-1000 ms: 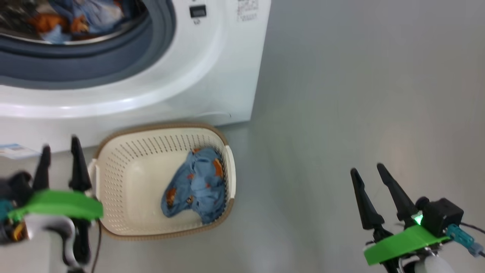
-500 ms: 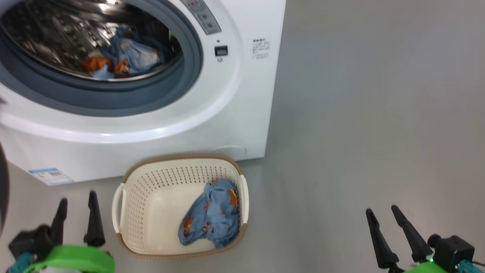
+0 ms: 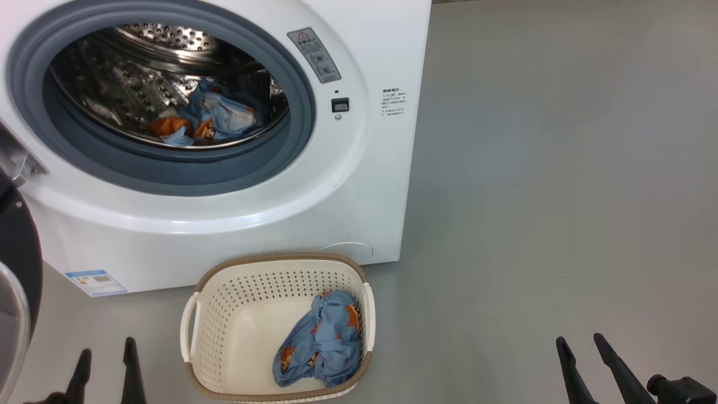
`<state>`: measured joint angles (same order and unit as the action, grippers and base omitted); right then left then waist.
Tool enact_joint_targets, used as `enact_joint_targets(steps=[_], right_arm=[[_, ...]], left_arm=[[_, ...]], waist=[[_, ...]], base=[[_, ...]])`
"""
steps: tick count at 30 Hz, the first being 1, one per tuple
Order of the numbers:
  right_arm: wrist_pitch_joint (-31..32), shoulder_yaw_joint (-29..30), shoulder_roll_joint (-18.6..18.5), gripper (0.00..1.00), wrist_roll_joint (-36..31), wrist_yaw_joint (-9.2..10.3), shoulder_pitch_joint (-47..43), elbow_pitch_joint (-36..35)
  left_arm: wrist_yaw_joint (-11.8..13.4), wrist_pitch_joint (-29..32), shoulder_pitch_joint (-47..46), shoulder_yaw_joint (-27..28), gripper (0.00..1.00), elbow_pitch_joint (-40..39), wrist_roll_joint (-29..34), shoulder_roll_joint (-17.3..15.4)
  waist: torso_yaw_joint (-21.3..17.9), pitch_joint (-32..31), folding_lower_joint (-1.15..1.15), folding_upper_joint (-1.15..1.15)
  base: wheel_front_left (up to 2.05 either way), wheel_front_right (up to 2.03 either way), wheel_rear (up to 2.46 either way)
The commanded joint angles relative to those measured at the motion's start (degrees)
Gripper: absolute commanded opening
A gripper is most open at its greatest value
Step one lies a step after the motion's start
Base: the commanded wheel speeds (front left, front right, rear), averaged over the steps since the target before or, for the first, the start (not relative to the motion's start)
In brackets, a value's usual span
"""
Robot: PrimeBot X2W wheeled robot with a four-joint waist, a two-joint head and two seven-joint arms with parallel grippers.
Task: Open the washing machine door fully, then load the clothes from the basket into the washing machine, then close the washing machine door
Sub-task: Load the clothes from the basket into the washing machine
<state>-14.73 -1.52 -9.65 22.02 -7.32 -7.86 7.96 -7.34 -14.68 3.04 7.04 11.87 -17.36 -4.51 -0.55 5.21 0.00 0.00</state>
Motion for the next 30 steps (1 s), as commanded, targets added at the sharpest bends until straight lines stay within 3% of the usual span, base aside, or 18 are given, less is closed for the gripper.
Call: enact_joint_targets(steps=[1, 17, 30], right_arm=[[-0.3, -1.3, -1.4, 1.00, 0.9, -0.17, 0.0, -1.4], [-0.3, -1.8, -1.8, 1.00, 0.6, -0.17, 0.9, -1.5], [-0.3, -3.0, 0.7, 1.00, -0.3, -0.17, 4.3, -2.3]], left_arm=[[-0.1, -0.3, -0.3, 2.4, 1.00, -1.8, 0.9, -0.7], [-0.1, -0.3, 0.8, 1.5, 1.00, -1.3, 0.8, -0.3], [-0.1, -0.3, -7.7, -10.8, 1.00, 13.5, -3.6, -1.2]], waist=[[-0.2, 0.0, 0.00, 0.00], [-1.0, 0.1, 0.00, 0.00], [-2.2, 5.3, 0.00, 0.00]], base=[[0.00, 0.00, 0.00], [0.00, 0.00, 0.00], [0.00, 0.00, 0.00]])
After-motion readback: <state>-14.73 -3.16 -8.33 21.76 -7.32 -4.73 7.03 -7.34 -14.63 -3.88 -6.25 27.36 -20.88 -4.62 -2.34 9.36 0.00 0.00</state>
